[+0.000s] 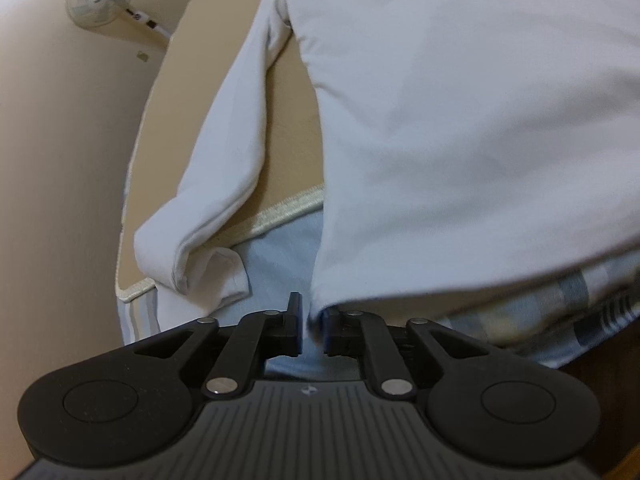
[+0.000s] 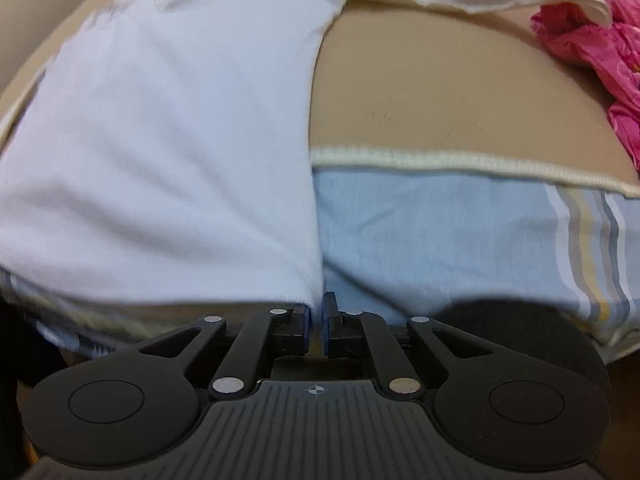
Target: Fold small clothes
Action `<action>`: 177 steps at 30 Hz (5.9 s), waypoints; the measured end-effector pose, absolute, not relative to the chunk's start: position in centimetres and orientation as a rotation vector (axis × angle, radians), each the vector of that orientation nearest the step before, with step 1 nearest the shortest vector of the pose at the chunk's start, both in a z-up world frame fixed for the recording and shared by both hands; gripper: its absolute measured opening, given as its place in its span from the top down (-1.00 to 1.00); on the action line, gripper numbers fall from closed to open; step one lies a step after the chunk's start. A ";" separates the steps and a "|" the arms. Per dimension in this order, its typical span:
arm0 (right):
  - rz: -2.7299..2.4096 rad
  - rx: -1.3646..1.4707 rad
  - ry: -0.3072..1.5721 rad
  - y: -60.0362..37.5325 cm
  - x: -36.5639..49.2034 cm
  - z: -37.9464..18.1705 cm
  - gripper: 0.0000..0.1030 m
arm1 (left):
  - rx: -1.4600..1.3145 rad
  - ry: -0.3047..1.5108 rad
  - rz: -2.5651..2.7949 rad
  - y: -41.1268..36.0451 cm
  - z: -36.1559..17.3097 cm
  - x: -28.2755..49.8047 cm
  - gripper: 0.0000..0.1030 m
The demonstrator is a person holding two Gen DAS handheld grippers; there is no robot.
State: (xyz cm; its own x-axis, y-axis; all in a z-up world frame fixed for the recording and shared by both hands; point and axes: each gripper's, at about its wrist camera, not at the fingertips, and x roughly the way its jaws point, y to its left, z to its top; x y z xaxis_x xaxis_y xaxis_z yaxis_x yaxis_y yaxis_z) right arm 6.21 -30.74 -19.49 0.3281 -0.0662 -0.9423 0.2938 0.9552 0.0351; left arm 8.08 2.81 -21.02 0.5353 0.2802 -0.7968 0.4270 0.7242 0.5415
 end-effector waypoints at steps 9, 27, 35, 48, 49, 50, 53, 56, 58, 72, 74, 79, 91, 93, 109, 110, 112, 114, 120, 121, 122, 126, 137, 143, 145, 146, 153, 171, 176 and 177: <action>-0.258 0.229 1.049 -30.5 4.4 -14.1 0.01 | 0.592 0.918 -0.191 4.9 -14.3 7.6 -0.76; -0.272 0.340 1.154 -28.9 8.0 -19.8 -0.07 | 0.796 0.982 -0.159 -0.6 -21.7 6.1 -0.99; -0.311 0.319 1.054 -28.4 7.0 -15.8 -0.25 | 0.569 0.996 0.048 7.3 -16.6 10.0 -0.99; -0.263 0.189 1.138 -23.3 11.2 -16.1 -0.28 | 0.813 1.035 -0.139 9.8 -20.3 18.8 0.51; -0.258 0.177 1.148 -22.9 11.6 -16.1 -0.28 | 0.802 1.075 -0.120 9.9 -20.2 20.0 0.88; -0.253 0.164 1.152 -22.6 12.0 -16.0 -0.28 | 0.767 1.071 -0.087 10.4 -19.4 21.2 0.90; -0.241 0.129 1.142 -21.8 13.1 -15.5 -0.29 | 0.718 0.953 0.027 13.1 -15.4 24.4 0.91; -0.230 0.115 1.145 -21.4 14.4 -15.6 -0.29 | 0.642 0.921 0.186 17.3 -12.0 28.8 0.91; -0.215 0.113 1.153 -21.0 15.3 -15.9 -0.29 | 0.590 0.933 0.270 19.4 -10.4 31.7 0.91; -0.219 0.209 1.176 -24.1 15.6 -18.1 -0.29 | 0.695 0.669 0.183 0.8 2.0 36.7 0.90; -0.230 0.226 1.172 -24.9 15.2 -18.4 -0.29 | 0.737 0.518 0.035 -6.8 3.8 33.6 0.88; -0.276 0.261 1.160 -27.5 14.5 -18.7 -0.29 | 0.878 0.425 -0.488 -21.5 -2.2 21.6 -1.00; -0.313 0.453 0.873 -37.1 21.1 -15.3 -0.29 | 0.705 0.822 -0.249 -6.2 -14.8 25.7 -1.00; -0.360 0.483 0.838 -38.7 23.8 -15.4 -0.29 | 0.538 0.877 -0.197 -4.0 -13.7 30.0 -0.99; -0.065 0.458 0.784 -39.9 29.1 -12.7 0.87 | 0.289 1.078 -0.258 -9.9 -18.9 46.8 0.90; -0.027 0.434 0.766 -39.2 29.7 -11.2 0.87 | 0.240 1.060 -0.261 -8.9 -18.3 46.9 0.90; 0.046 0.424 0.704 -38.1 31.0 -8.1 0.88 | 0.162 1.024 -0.242 -6.4 -17.0 47.3 0.92; 0.051 0.460 0.674 -38.4 33.0 -5.7 0.88 | 0.158 0.991 -0.156 -3.9 -16.5 48.4 1.00; -0.170 0.606 0.831 -44.0 40.1 -11.8 0.84 | 0.096 1.085 -0.027 0.3 -18.6 52.3 0.96; -0.248 0.605 0.907 -44.8 41.0 -14.2 0.84 | 0.068 1.098 -0.050 0.4 -18.5 52.1 0.90; -0.288 0.609 0.957 -45.3 41.4 -16.0 0.84 | 0.035 1.113 -0.095 0.2 -18.5 51.9 0.66; -0.249 0.672 0.913 -46.0 39.2 -17.9 0.84 | 0.047 1.043 -0.245 -2.7 -17.1 50.4 -0.82; -0.131 0.654 0.829 -43.3 36.8 -13.8 0.88 | 0.164 1.056 -0.231 -6.3 -18.1 50.8 0.88; -0.071 0.659 0.719 -42.0 36.4 -8.6 0.90 | 0.067 1.051 -0.198 -1.4 -17.0 53.0 0.88; -0.150 0.644 0.758 -43.2 38.2 -10.6 0.90 | 0.109 1.080 -0.178 -2.3 -18.6 54.0 0.87; -0.195 0.648 0.798 -44.1 39.1 -12.4 0.90 | 0.129 1.098 -0.168 -2.8 -19.7 54.4 0.81; -0.305 0.859 0.822 -48.0 39.0 -20.3 0.32 | 0.154 1.074 -0.057 -1.5 -19.9 55.0 -0.40; -0.457 0.567 0.790 -45.7 33.4 -17.8 0.13 | 0.411 1.063 -0.123 -2.8 -20.2 43.8 -1.00; -0.635 0.626 0.558 -50.2 23.9 -14.9 -0.18 | 0.404 1.030 -0.141 -1.9 -16.9 38.3 -0.99; -0.700 0.593 0.524 -51.2 22.6 -14.4 -0.26 | 0.393 1.034 -0.151 -2.0 -16.3 37.2 -0.99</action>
State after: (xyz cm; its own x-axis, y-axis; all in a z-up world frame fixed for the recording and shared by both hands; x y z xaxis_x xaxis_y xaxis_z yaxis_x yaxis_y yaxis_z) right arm 22.63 -51.21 -14.42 0.6520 -0.4356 -0.6205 0.7184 0.6165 0.3221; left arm 37.15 -2.01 -16.27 0.5080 0.0614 -0.8592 0.3049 0.9201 0.2460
